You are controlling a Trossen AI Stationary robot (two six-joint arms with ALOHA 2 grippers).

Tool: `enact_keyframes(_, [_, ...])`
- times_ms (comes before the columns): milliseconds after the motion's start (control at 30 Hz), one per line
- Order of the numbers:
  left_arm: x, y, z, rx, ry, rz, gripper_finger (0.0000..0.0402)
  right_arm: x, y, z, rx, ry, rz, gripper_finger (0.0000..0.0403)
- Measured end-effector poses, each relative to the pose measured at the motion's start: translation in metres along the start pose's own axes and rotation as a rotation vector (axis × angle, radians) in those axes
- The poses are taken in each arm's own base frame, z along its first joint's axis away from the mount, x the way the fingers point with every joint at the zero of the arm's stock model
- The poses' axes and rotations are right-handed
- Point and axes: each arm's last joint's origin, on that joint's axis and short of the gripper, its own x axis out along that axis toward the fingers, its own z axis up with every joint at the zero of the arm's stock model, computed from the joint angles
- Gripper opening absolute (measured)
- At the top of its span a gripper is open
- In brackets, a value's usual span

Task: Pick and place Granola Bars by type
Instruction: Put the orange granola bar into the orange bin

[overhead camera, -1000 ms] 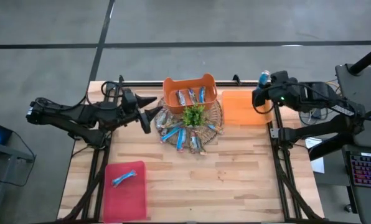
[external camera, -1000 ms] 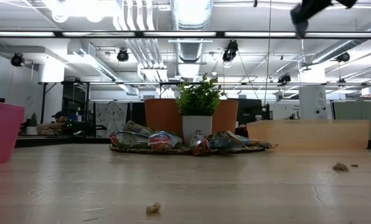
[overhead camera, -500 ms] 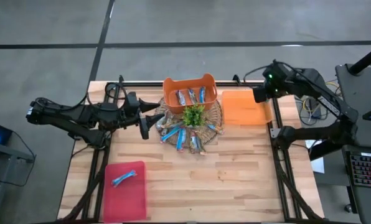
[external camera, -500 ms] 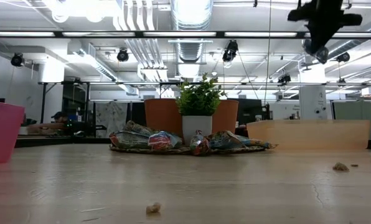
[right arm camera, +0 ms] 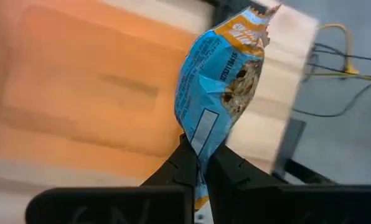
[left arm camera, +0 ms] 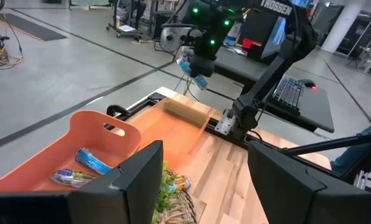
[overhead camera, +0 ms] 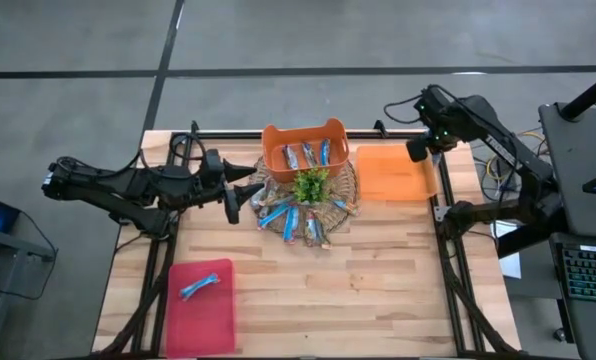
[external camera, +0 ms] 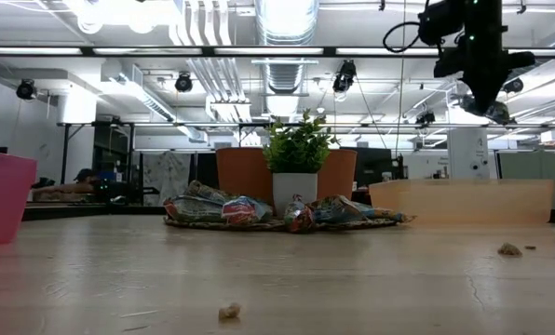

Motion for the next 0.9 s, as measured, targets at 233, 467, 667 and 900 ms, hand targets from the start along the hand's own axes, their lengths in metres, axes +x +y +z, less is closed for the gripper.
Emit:
enact_keyframes(233, [0.001, 0.000, -0.001, -0.005, 0.004, 0.003, 0.0216, 0.026, 0.004, -0.005, 0.144, 0.058, 0.027, 0.0008])
enact_keyframes(467, [0.001, 0.000, -0.001, -0.013, 0.008, 0.005, 0.0216, 0.071, 0.012, -0.015, 0.230, 0.101, -0.009, 0.0008])
enact_keyframes(667, [0.001, 0.000, -0.002, -0.012, 0.013, 0.006, 0.0216, 0.103, 0.017, -0.025, 0.256, 0.094, -0.059, 0.0008])
enact_keyframes(900, [0.001, 0.000, -0.002, -0.031, 0.021, -0.013, 0.0216, 0.131, 0.022, -0.032, 0.255, 0.102, -0.080, 0.0008])
